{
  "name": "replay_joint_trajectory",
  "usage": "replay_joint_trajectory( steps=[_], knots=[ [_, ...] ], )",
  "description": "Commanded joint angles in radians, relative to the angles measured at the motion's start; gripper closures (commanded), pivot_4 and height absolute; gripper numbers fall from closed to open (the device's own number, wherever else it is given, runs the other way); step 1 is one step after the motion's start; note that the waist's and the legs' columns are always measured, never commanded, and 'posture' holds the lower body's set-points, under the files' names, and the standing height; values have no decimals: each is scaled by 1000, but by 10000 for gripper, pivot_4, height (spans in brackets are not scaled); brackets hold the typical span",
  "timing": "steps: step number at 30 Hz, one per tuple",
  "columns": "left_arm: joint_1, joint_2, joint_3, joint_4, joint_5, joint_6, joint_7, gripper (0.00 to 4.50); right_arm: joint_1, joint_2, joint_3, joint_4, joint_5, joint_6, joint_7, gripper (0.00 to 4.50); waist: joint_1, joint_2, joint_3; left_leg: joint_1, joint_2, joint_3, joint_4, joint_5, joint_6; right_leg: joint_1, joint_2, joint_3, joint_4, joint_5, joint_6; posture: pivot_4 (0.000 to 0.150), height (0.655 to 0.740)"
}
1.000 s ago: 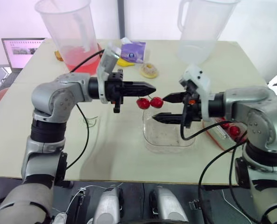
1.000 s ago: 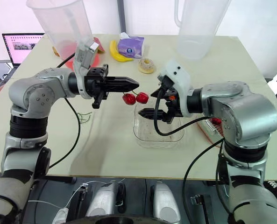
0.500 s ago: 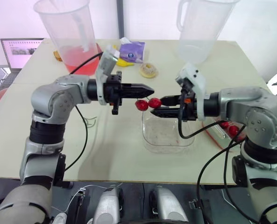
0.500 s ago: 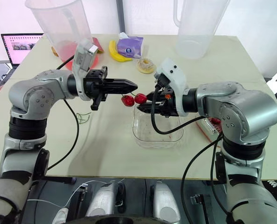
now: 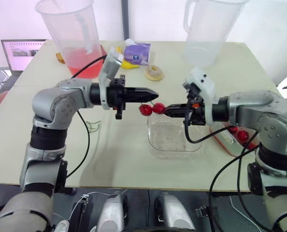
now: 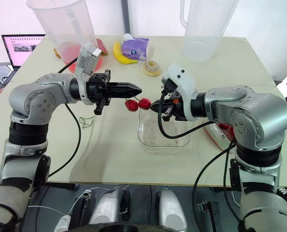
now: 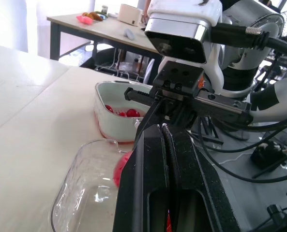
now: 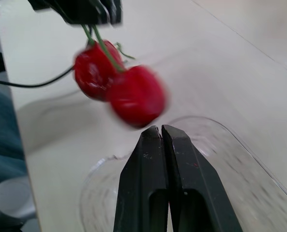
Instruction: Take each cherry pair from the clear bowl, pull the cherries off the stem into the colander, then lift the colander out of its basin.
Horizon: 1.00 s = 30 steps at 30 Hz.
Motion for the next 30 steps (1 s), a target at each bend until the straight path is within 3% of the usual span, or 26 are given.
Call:
replay_joint_trajectory(
  steps=[1, 7, 18, 21, 22, 23, 26, 30],
  knots=[
    [-8, 10, -1, -9, 4, -23, -4, 45000, 7, -34, 1, -22, 28, -62, 6, 31647, 0, 0, 0, 0, 0, 0, 0, 0, 0, 0, 0, 0, 0, 0, 0, 1500, 7400],
    [-9, 8, -10, -12, 7, -24, -11, 45000, -12, -41, -2, -36, 100, -75, 21, 4091, -1, 0, 0, 0, 0, 0, 0, 0, 0, 0, 0, 0, -1, 0, 0, 1500, 7400],
    [-10, -9, -27, -41, -11, -3, 3, 45000, -65, 3, 24, 18, 136, -84, -46, 4091, 1, 0, 0, 0, 0, 0, 0, 0, 0, 0, 0, 0, -1, 0, 0, 1500, 7400],
    [-13, -10, -27, -39, -10, -1, 6, 45000, -62, -3, 31, 22, 142, -90, -51, 12636, 0, 0, 0, 0, 0, 0, 0, 0, 0, 0, 0, 0, -1, 0, 0, 1500, 7400],
    [-13, -10, -27, -39, -10, -1, 7, 45000, -61, -3, 31, 23, 144, -90, -54, 18843, 0, 0, 0, 0, 0, 0, 0, 0, 0, 0, 0, 0, -1, 0, 0, 1500, 7400],
    [-13, -10, -27, -39, -11, 0, 7, 45000, -60, -3, 32, 23, 145, -92, -56, 21867, 0, 0, 0, 0, 0, 0, 0, 0, 0, 0, 0, 0, -1, 0, 0, 1500, 7400],
    [-16, -10, -26, -35, -11, 1, 7, 45000, -59, -6, 32, 22, 153, -94, -62, 36375, 0, 0, 0, 0, 0, 0, 0, 0, 0, 0, 0, 0, -1, 0, 0, 1500, 7400],
    [-19, -11, -27, -29, -9, 0, 9, 45000, -52, -16, 31, 10, 169, -89, -65, 38027, 0, 0, 0, 0, 0, 0, 0, 0, 0, 0, 0, 0, -1, 0, 0, 1500, 7400]
  ],
)
